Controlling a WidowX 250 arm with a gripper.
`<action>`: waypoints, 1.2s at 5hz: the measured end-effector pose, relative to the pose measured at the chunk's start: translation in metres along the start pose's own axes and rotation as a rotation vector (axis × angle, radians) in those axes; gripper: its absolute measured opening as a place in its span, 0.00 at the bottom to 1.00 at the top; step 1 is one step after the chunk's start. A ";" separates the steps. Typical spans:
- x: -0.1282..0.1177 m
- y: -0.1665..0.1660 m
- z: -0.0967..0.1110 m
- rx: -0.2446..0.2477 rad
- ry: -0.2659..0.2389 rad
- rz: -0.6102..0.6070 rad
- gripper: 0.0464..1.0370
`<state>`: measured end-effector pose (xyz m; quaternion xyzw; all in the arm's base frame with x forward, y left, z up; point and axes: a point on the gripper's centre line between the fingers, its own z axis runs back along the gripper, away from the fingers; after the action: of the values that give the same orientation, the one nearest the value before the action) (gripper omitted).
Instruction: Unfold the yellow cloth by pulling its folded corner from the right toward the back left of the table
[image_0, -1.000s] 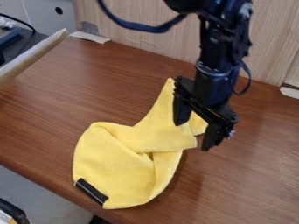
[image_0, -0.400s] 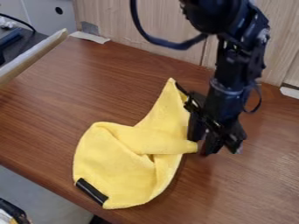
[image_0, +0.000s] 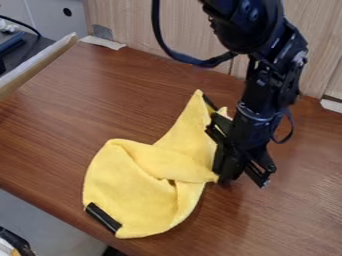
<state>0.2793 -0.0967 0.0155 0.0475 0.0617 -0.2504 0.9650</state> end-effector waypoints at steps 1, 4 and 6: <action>-0.007 0.003 0.016 0.022 -0.037 0.015 0.01; -0.034 0.057 0.073 0.055 -0.134 0.188 0.01; -0.053 0.146 0.080 0.005 -0.167 0.404 0.01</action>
<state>0.3125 0.0453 0.1109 0.0403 -0.0296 -0.0552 0.9972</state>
